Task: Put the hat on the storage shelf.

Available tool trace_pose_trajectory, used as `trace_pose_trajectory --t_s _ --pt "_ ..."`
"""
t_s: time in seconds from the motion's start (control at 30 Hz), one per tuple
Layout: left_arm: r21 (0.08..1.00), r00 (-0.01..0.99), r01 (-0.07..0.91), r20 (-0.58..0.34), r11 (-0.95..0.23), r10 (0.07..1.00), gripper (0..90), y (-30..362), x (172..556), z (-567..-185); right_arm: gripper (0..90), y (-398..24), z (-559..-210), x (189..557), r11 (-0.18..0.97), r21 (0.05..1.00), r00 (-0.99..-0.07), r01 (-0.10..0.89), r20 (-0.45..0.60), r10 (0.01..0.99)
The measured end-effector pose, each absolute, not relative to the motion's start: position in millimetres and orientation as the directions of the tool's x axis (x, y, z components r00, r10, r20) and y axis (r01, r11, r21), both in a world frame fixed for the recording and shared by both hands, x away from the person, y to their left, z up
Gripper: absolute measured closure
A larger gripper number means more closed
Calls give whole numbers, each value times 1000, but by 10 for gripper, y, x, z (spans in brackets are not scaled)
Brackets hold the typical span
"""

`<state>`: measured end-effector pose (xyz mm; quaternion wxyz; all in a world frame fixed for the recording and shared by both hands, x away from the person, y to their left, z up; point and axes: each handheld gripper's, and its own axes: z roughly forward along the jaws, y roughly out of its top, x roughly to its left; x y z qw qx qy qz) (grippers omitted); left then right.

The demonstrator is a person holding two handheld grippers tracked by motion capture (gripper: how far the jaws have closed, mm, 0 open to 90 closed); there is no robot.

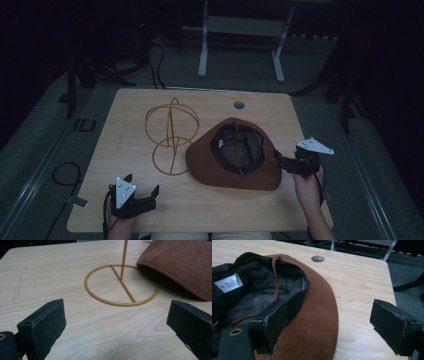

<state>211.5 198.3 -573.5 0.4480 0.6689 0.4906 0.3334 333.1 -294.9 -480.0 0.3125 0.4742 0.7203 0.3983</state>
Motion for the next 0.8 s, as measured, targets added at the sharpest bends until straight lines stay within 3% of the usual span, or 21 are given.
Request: trace_pose_trajectory --t_s 0.43,0.47,0.8 --pt "924 303 364 -3 -113 953 28 1999 2113 -5731 105 -2627 -4627 3738 294 820 -437 491 -60 898" --pt "924 304 365 -1 -115 953 28 1997 2113 -5731 139 -2603 -4630 3769 292 813 -443 504 -47 895" --pt "922 307 364 16 -133 952 28 1984 2112 -5731 149 -2453 -4691 4041 282 806 -487 521 9 873"
